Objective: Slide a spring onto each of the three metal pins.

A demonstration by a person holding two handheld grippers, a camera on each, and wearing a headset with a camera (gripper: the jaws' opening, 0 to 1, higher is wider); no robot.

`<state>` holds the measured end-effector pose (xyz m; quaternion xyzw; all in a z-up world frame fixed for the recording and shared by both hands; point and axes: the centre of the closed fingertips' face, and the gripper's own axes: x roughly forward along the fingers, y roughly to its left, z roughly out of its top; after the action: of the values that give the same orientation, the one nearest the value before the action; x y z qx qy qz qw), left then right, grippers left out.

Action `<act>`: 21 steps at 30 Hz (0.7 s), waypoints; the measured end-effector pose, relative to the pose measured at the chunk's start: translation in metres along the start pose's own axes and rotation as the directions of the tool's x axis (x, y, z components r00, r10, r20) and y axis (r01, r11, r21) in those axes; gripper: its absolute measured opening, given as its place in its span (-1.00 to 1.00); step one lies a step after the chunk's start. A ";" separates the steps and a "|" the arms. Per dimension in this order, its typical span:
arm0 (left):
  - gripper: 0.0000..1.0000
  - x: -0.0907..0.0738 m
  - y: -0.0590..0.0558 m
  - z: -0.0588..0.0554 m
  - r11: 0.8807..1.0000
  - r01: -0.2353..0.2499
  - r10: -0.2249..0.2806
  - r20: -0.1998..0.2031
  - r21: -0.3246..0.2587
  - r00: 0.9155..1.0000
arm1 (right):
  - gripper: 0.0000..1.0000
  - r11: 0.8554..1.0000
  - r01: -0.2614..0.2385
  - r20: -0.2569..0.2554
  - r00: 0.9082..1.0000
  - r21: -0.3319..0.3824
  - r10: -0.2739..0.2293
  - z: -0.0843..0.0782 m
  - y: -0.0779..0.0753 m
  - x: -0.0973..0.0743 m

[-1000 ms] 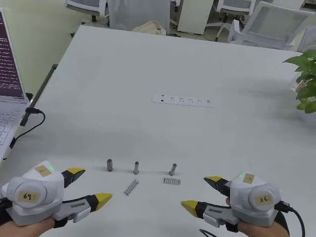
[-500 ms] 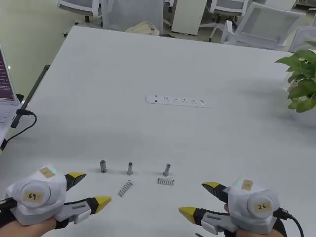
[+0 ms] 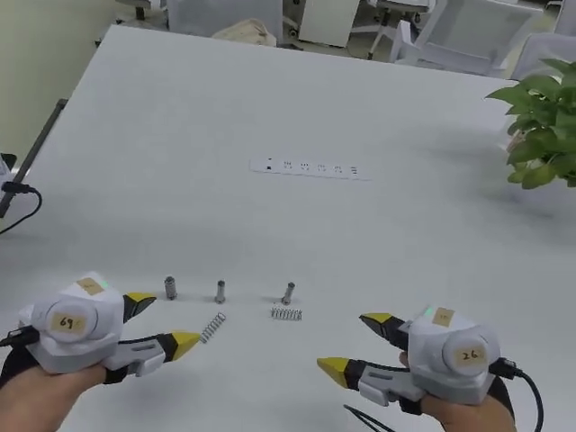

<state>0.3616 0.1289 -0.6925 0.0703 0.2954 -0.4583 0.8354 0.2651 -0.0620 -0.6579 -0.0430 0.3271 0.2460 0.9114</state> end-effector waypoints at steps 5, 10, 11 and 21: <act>-0.01 0.011 -0.005 -0.002 1.000 0.014 -0.014 -0.013 -0.002 1.000 | 0.11 1.000 0.001 -0.002 1.000 0.007 -0.001 -0.002 0.000 -0.003; -0.04 0.021 -0.007 -0.005 1.000 0.023 -0.023 -0.031 0.005 0.999 | 0.11 1.000 0.003 -0.006 1.000 0.013 -0.002 -0.005 0.001 -0.005; -0.05 0.023 -0.007 -0.005 1.000 0.025 -0.025 -0.032 0.002 0.999 | 0.11 1.000 0.004 -0.007 1.000 0.014 -0.004 -0.006 0.001 -0.005; -0.07 0.041 -0.009 -0.011 0.999 0.041 -0.041 -0.064 -0.002 0.997 | 0.11 0.999 0.023 -0.009 1.000 0.027 -0.023 -0.012 -0.004 -0.014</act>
<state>0.3664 0.0984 -0.7227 0.0786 0.3233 -0.4725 0.8161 0.2507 -0.0744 -0.6590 -0.0357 0.3338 0.2309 0.9132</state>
